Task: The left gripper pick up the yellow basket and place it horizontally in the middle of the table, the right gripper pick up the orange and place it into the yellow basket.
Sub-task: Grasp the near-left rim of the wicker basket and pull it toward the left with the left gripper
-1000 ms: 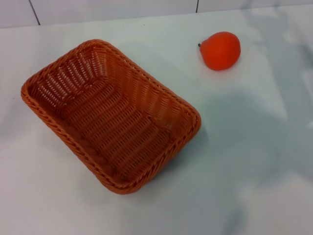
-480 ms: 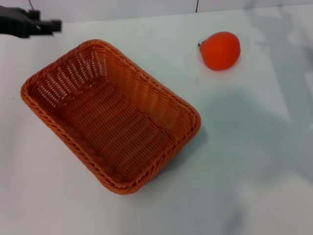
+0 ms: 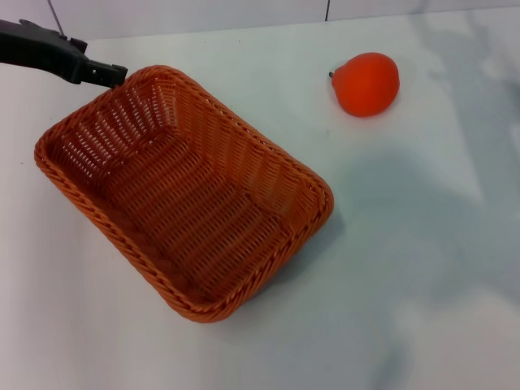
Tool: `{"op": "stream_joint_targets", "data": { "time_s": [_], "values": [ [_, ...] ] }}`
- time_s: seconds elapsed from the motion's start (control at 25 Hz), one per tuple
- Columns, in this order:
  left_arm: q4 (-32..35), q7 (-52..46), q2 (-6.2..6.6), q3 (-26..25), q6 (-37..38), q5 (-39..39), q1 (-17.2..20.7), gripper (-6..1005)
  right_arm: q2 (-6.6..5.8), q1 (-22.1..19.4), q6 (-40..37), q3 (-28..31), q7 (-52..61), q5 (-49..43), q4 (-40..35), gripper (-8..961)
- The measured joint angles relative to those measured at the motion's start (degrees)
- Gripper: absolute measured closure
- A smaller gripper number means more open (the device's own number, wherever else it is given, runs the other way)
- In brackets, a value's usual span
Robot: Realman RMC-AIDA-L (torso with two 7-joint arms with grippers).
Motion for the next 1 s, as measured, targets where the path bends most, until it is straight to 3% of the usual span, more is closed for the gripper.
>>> {"op": "stream_joint_targets", "data": {
  "time_s": [0.44, 0.72, 1.0],
  "values": [
    [-5.9, -1.7, -0.34, 0.5, -3.2, 7.7, -2.9, 194, 0.02, -0.2, 0.1, 0.2, 1.9, -0.1, 0.6, 8],
    [-14.6, -1.7, 0.19, 0.9, -7.9, 10.7, -5.1, 195, 0.02, 0.3, 0.1, -0.5, 4.2, -0.5, 1.6, 8],
    [-15.8, -1.8, 0.09, 0.9, -8.1, 12.8, -5.7, 262, 0.02, 0.6, 0.0, -0.6, 4.4, -0.6, 2.5, 8]
  ]
}}
